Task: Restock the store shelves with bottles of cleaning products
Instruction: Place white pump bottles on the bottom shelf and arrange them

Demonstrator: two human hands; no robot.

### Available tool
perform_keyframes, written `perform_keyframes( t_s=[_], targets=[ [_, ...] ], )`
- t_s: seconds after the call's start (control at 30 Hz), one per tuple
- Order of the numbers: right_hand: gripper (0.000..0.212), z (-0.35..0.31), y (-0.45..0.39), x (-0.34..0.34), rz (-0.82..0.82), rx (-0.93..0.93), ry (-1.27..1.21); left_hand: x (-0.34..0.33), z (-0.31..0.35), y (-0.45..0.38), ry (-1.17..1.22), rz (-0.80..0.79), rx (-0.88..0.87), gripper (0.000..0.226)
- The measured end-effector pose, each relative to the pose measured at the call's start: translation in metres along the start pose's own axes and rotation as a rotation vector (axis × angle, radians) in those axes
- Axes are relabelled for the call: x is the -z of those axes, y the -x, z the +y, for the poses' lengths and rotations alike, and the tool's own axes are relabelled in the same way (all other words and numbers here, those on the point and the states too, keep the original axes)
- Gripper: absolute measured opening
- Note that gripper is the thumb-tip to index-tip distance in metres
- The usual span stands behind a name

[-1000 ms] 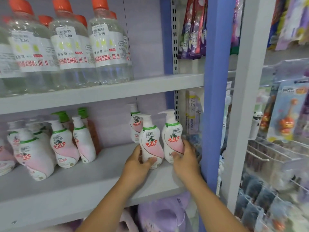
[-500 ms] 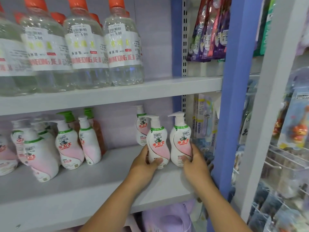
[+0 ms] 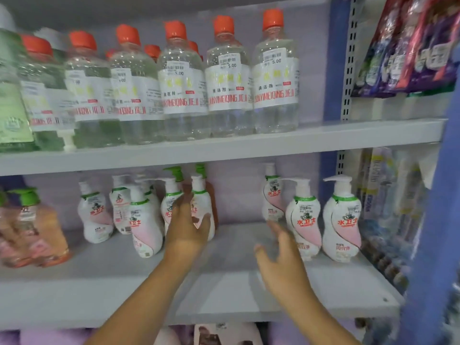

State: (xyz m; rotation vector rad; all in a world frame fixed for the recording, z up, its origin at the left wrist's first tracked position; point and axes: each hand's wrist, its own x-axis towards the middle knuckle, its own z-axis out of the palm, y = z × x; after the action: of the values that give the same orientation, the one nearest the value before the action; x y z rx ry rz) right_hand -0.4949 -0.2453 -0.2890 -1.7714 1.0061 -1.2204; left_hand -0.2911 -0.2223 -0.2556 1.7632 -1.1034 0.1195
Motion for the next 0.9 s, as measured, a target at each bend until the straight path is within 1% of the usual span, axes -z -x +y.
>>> perform_keyframes(
  t_s=[0.07,0.17,0.27,0.37,0.43,0.47,0.53,0.57,0.63,0.7,0.77,0.83,0.9],
  targets=[
    [0.068,-0.014,-0.035,-0.022,0.013,-0.073,0.049,0.010,-0.007,-0.022,-0.099,-0.012,-0.078,0.067],
    [0.081,-0.028,-0.089,-0.049,0.082,-0.179,0.140,0.009,-0.018,-0.048,-0.133,-0.062,-0.141,0.074],
    [0.097,-0.021,-0.135,-0.070,0.225,-0.234,0.285,0.000,-0.031,-0.061,-0.266,-0.127,-0.180,0.093],
    [0.104,0.000,-0.168,-0.074,0.322,-0.327,0.294,-0.006,-0.038,-0.063,-0.304,-0.132,-0.229,0.092],
    [0.101,0.013,-0.180,-0.073,0.367,-0.344,0.315,-0.006,-0.040,-0.064,-0.243,-0.141,-0.224,0.088],
    [0.096,0.019,-0.185,-0.073,0.395,-0.337,0.344,-0.005,-0.042,-0.063,-0.196,-0.135,-0.229,0.085],
    [0.078,0.027,-0.187,-0.075,0.426,-0.342,0.421,-0.001,-0.046,-0.060,-0.131,-0.093,-0.303,0.080],
    [0.071,0.028,-0.187,-0.077,0.423,-0.348,0.462,0.001,-0.048,-0.057,-0.121,-0.078,-0.339,0.082],
    [0.067,0.025,-0.183,-0.084,0.383,-0.345,0.530,0.009,-0.050,-0.050,-0.087,-0.091,-0.340,0.088],
    [0.070,0.017,-0.173,-0.096,0.335,-0.325,0.536,0.014,-0.050,-0.044,0.038,-0.162,-0.277,0.085],
    [0.074,0.010,-0.156,-0.108,0.289,-0.267,0.535,0.019,-0.050,-0.039,0.229,-0.225,-0.182,0.074],
    [0.070,0.006,-0.132,-0.113,0.240,-0.164,0.492,0.026,-0.046,-0.034,0.366,-0.232,-0.108,0.066],
    [0.062,0.002,-0.104,-0.112,0.191,-0.147,0.405,0.033,-0.044,-0.028,0.457,-0.239,-0.076,0.056]
  ],
)
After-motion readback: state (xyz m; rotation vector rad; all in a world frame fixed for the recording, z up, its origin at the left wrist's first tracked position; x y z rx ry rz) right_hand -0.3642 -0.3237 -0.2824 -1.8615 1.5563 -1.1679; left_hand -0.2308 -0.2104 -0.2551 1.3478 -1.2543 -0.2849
